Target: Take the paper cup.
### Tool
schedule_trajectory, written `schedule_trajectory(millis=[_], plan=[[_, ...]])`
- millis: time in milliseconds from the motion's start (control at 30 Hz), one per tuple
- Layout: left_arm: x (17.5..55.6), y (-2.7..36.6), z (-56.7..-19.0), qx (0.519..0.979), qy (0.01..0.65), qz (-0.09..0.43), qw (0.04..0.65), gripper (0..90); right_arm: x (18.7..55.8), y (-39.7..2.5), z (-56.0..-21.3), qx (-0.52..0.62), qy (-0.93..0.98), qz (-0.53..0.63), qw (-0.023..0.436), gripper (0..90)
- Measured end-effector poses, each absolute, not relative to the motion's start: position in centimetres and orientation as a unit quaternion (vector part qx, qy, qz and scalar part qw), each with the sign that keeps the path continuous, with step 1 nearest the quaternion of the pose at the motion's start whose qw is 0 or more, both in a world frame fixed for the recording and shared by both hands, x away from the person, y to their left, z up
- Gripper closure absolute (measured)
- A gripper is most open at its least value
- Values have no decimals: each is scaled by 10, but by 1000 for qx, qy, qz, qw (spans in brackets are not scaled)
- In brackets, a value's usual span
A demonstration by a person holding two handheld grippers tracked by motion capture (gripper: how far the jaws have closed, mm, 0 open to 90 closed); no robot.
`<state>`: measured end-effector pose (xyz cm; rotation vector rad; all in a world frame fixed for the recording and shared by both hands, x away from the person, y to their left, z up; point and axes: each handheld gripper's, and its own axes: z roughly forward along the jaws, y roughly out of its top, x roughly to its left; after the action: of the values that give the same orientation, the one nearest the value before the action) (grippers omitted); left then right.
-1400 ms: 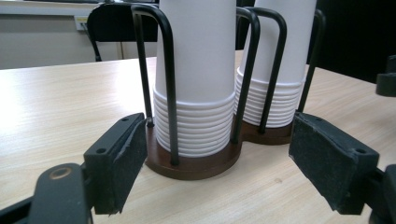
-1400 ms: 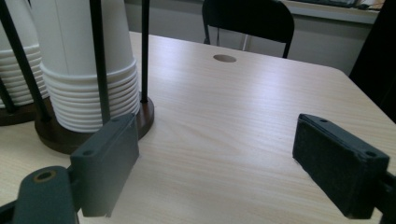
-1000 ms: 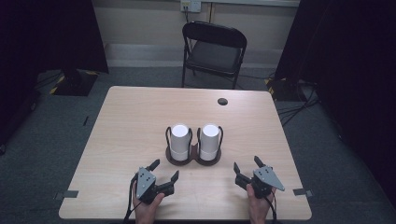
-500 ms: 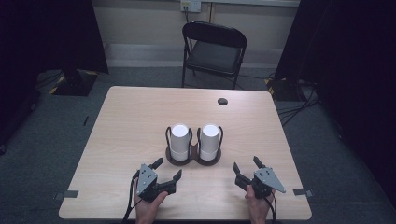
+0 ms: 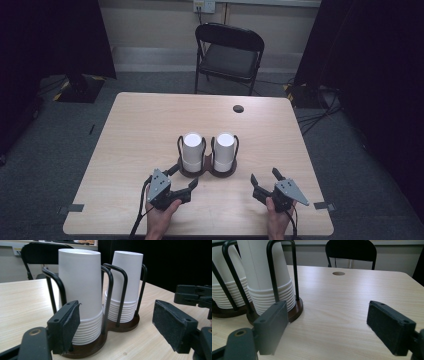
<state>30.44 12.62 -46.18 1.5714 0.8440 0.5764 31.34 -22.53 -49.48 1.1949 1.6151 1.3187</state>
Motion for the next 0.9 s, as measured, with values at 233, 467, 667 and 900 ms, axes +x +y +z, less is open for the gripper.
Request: schedule_trajectory(millis=[233, 467, 667, 900], plan=[[308, 121, -453, 681, 347, 242, 598, 217, 314, -225, -495, 467, 629, 506, 360, 156], [315, 115, -444, 687, 332, 235, 602, 213, 313, -225, -495, 464, 628, 511, 360, 146], [318, 110, -435, 692, 321, 238, 602, 213, 313, -226, -495, 462, 628, 513, 359, 146], [325, 105, -420, 690, 304, 244, 609, 222, 312, -228, -495, 456, 624, 530, 348, 140]])
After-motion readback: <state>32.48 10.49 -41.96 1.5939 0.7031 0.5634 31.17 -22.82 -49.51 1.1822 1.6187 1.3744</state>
